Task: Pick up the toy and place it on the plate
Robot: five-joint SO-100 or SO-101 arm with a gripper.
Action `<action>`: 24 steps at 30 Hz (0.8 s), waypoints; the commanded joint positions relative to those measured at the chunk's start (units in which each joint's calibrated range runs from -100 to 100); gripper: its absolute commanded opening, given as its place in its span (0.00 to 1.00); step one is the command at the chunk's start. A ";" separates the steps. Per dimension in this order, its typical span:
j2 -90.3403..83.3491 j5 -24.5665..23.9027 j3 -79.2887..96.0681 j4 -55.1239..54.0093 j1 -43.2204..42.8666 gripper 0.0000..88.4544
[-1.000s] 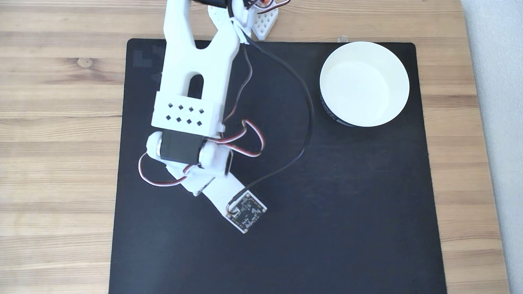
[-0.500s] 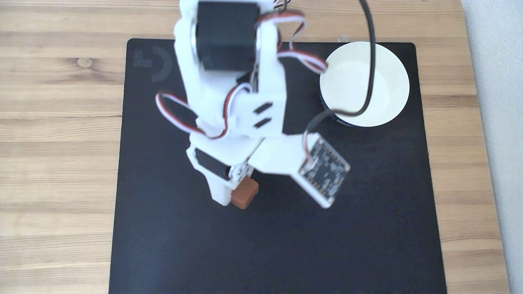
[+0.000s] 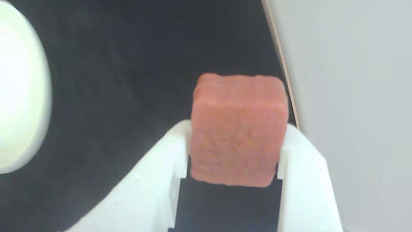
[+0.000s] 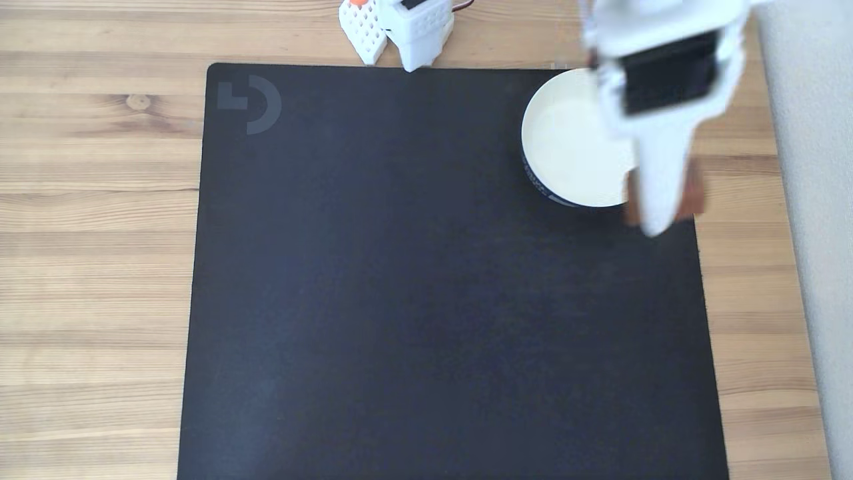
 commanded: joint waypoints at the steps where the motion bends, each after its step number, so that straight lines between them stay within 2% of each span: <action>1: -7.64 -0.71 8.70 -5.41 -6.94 0.03; 5: -15.98 -0.76 25.01 -12.52 -10.87 0.03; 11: -26.99 -0.76 48.17 -17.35 -11.12 0.03; 14: -31.74 -0.76 62.32 -24.46 -11.29 0.03; 24: -35.07 -3.11 82.60 -39.03 -18.90 0.03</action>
